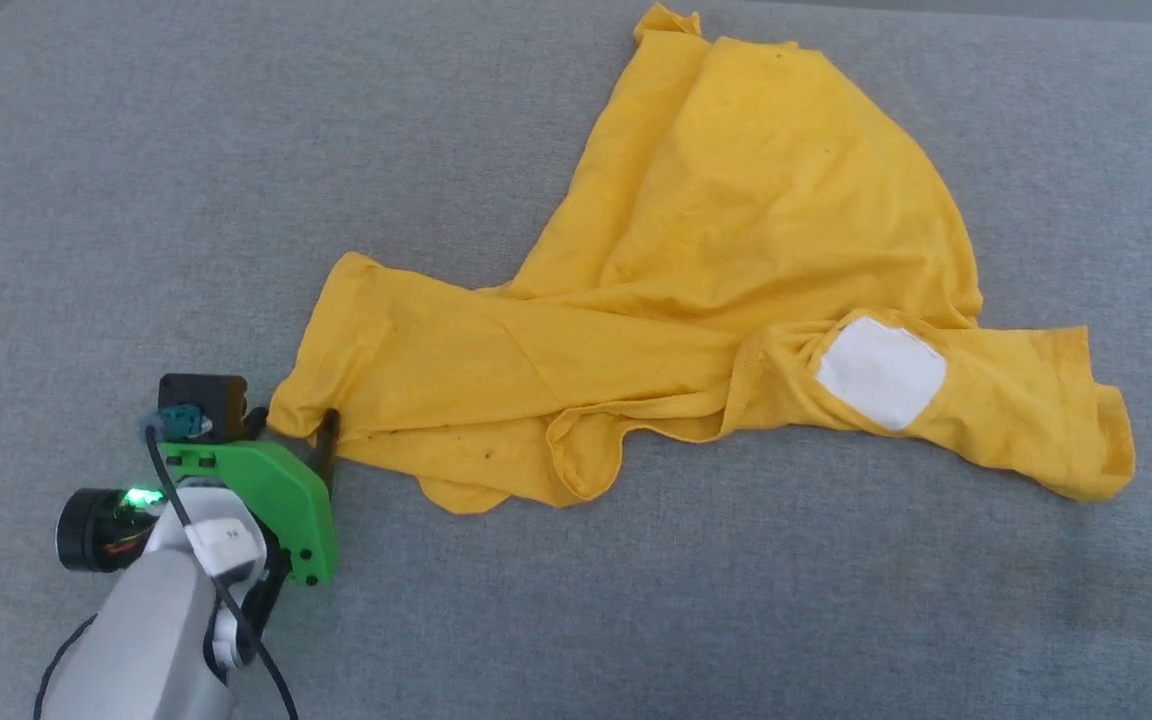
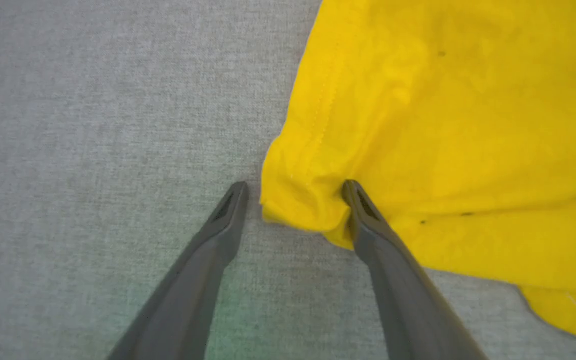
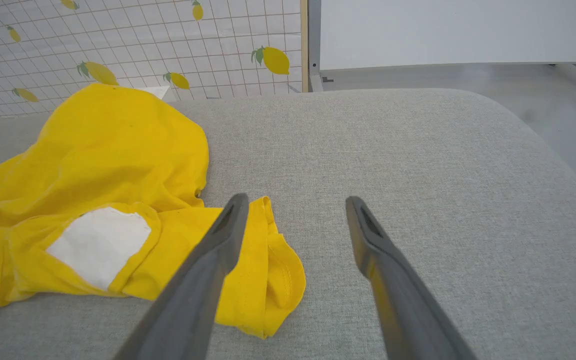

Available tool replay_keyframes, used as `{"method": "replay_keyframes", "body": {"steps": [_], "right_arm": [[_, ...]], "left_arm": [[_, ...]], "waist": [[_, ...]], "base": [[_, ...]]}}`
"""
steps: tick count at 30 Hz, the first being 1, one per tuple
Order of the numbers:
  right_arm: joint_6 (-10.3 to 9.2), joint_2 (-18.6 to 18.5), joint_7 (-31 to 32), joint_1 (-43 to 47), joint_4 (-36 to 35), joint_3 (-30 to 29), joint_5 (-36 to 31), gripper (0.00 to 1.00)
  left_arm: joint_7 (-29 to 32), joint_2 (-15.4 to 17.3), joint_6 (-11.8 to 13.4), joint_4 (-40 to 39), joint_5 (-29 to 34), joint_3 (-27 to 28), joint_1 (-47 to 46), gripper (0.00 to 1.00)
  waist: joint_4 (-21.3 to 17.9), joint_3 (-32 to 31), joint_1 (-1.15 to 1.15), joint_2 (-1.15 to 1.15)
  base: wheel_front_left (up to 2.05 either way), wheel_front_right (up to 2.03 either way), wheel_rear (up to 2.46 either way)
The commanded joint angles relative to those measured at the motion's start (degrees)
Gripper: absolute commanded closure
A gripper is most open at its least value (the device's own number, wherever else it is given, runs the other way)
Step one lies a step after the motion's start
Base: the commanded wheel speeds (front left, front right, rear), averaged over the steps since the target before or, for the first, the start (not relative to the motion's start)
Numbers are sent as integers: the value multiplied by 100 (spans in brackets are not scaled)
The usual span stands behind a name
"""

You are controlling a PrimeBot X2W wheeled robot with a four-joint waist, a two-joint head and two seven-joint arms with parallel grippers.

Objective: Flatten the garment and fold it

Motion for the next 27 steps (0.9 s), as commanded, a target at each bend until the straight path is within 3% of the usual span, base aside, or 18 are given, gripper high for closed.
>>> {"method": "replay_keyframes", "body": {"steps": [1,2,5,9,15,23,27], "right_arm": [[-8,0,14,19,-37,-3,-14,0],[-8,0,21,18,-38,-4,-14,0],[-8,0,38,17,-43,-13,-15,0],[-8,0,51,15,-42,-27,-17,0],[-8,0,55,24,19,-7,10,0],[-8,0,346,279,269,-66,-13,0],[-8,0,479,377,299,-119,-42,0]], "left_arm": [[126,-33,-90,245,-101,-85,52,18],[127,-65,-162,313,-165,-100,44,97],[105,-139,-369,442,-315,-147,14,100],[-217,-198,-353,374,-368,-50,-20,100],[-842,-350,87,-489,-571,426,430,100],[-1240,-505,1022,-2028,-742,1175,2052,100],[-1284,-576,1154,-2516,-776,1229,2590,100]], "waist": [[-21,-1,0,0],[-29,-8,0,0],[-31,-26,0,0],[-7,-118,0,0],[24,-345,0,0],[70,-462,0,0],[169,-405,0,0]], "base": [[0,0,0],[0,0,0],[0,0,0],[0,0,0],[0,0,0],[0,0,0],[0,0,0]]}}
